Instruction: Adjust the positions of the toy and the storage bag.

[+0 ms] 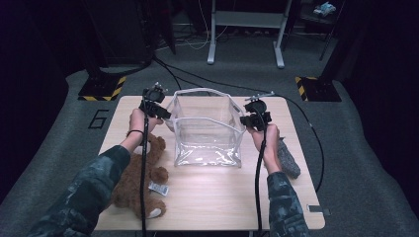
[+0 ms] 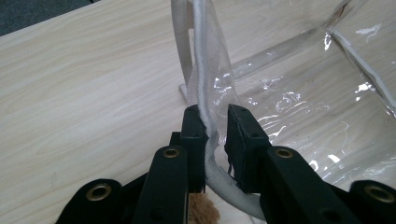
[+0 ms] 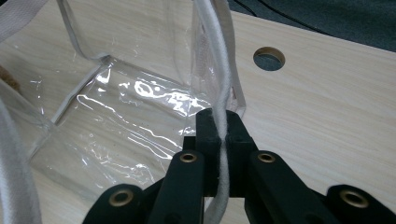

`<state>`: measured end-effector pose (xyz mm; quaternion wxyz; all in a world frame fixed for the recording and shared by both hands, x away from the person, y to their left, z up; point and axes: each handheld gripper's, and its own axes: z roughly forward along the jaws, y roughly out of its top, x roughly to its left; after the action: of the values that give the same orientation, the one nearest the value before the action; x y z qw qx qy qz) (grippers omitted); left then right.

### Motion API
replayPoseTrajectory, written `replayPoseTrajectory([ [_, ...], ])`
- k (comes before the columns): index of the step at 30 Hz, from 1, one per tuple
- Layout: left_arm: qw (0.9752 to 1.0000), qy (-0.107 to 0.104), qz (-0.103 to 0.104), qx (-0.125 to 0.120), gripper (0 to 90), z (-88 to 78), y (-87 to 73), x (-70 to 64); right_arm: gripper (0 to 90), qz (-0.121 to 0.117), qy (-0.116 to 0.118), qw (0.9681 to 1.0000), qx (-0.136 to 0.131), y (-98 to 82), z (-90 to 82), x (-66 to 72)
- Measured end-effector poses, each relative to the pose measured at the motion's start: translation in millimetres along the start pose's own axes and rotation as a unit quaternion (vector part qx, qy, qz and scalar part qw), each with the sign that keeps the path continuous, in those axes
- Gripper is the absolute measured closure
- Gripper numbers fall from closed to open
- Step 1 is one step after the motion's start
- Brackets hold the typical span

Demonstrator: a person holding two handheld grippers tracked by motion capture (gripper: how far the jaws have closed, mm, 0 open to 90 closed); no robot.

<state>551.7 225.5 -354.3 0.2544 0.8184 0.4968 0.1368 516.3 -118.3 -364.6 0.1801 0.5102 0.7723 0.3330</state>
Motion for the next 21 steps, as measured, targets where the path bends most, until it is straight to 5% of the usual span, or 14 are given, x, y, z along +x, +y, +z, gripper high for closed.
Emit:
replayPoseTrajectory([
  [4,0.9998,-0.005,-0.014,-0.013,74.7,1.4,-2.9,1.1,86.9,0.011,0.004,0.9999,-0.003,-1.6,1.3,-2.5],
  [6,0.9997,-0.008,-0.014,-0.016,54.7,-0.2,-3.1,3.3,68.4,0.008,0.006,0.9999,-0.01,-2.9,-0.7,-3.1],
  [7,0.9994,-0.012,-0.022,-0.024,54.7,-1.8,-3.6,3.9,68.4,0.008,0.006,0.9999,-0.01,-2.9,-0.7,-3.1],
  [12,0.9979,-0.009,-0.033,-0.055,27.0,-20.9,-11.5,10.0,24.3,0.018,0.013,0.9987,-0.046,-11.9,-23.0,-8.4],
  [16,0.9953,-0.005,-0.048,-0.084,18.6,-37.2,-25.4,20.5,14.8,0.016,0.014,0.9974,-0.069,-26.4,-41.6,-9.6],
  [20,0.9939,0.005,-0.064,-0.089,10.1,-46.8,-42.6,28.6,12.9,0.014,0.015,0.9962,-0.085,-42.9,-52.6,-7.7],
  [21,0.9942,0.009,-0.063,-0.087,6.5,-50.1,-50.5,32.6,6.1,0.02,0.016,0.9947,-0.1,-54.8,-59.7,-6.9],
])
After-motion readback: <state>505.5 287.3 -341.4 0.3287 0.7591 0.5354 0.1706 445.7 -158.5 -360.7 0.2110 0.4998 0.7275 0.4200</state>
